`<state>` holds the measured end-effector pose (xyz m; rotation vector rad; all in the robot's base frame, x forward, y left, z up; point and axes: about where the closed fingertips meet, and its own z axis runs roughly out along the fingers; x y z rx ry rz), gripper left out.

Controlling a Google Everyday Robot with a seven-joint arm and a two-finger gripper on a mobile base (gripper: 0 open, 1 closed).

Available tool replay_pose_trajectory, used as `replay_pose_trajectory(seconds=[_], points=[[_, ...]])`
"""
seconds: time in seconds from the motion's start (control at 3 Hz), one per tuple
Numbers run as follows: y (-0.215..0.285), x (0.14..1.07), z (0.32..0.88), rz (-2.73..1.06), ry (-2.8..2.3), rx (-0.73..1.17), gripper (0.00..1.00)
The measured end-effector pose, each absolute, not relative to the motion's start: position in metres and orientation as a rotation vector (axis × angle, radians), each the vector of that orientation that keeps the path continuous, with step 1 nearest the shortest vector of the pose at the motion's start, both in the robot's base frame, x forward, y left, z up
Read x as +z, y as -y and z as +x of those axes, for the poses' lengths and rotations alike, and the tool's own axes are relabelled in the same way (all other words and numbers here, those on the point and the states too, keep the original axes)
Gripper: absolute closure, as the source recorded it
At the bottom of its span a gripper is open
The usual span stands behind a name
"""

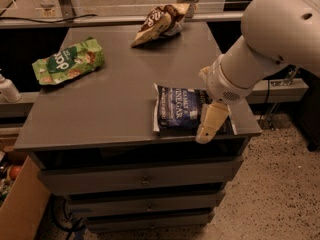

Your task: Move blue chip bag near green rice chip bag

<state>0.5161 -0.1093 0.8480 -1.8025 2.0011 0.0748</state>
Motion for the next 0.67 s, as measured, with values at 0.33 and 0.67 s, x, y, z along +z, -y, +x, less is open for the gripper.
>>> replay_pose_trajectory(seconds=[0.33, 0.67], points=[[0.110, 0.828, 0.543, -1.783, -2.017, 0.074, 0.16], [0.101, 0.821, 0.564, -1.778, -2.020, 0.089, 0.39]])
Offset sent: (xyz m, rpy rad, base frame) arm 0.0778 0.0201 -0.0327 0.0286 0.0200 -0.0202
